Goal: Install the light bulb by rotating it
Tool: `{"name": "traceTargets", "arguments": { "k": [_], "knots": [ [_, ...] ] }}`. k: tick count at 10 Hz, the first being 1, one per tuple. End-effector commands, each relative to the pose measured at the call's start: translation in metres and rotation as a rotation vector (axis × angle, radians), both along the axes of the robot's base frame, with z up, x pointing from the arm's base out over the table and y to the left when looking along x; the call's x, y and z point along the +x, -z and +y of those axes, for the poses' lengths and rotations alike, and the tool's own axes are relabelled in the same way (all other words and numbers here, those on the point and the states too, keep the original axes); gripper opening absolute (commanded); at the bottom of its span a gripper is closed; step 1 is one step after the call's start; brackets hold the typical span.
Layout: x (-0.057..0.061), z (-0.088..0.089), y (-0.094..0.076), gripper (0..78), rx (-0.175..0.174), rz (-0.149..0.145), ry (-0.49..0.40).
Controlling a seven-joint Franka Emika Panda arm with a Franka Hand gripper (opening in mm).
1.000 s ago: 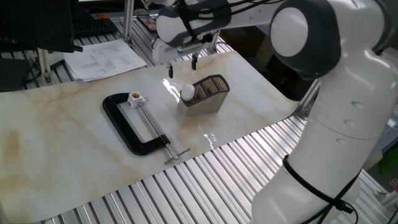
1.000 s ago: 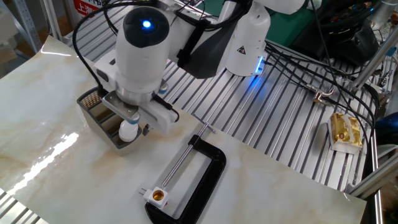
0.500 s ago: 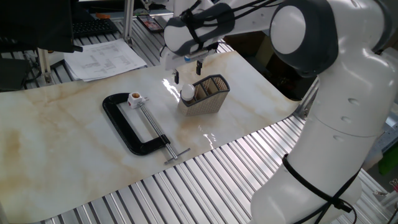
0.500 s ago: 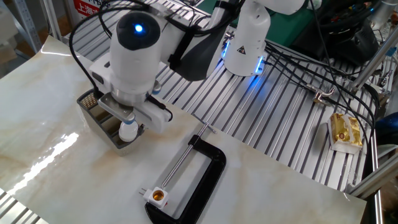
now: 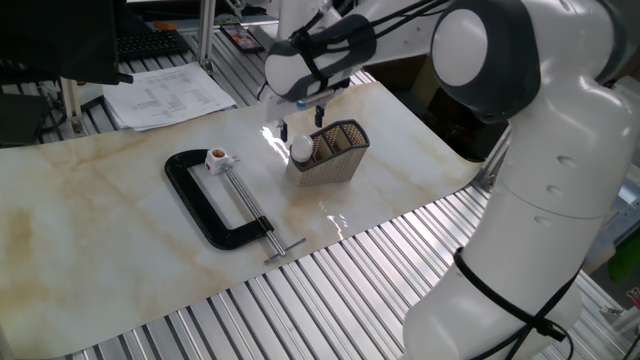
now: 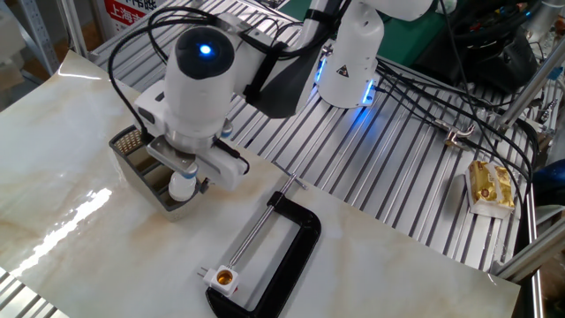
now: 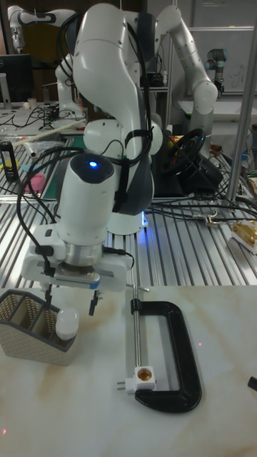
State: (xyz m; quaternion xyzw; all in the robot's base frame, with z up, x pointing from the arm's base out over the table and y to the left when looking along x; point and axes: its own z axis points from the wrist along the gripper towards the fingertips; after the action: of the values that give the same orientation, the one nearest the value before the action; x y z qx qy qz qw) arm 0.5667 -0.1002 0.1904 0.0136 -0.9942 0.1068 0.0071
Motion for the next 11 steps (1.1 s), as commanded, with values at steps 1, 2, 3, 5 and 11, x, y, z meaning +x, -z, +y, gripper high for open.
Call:
{"name": "traceTargets", "arguments": {
  "k": [1,2,3,5,11],
  "knots": [
    [-0.004,0.0,0.006,77.4,-0.001,-0.034,-0.007],
    [-0.005,-0.001,0.01,77.4,-0.003,-0.038,-0.008],
    [-0.005,-0.001,0.012,77.4,-0.003,-0.039,-0.009],
    [-0.005,-0.002,0.019,77.4,-0.016,-0.043,-0.004],
    [0.001,-0.006,0.028,77.4,-0.011,-0.059,-0.012]
  ]
}}
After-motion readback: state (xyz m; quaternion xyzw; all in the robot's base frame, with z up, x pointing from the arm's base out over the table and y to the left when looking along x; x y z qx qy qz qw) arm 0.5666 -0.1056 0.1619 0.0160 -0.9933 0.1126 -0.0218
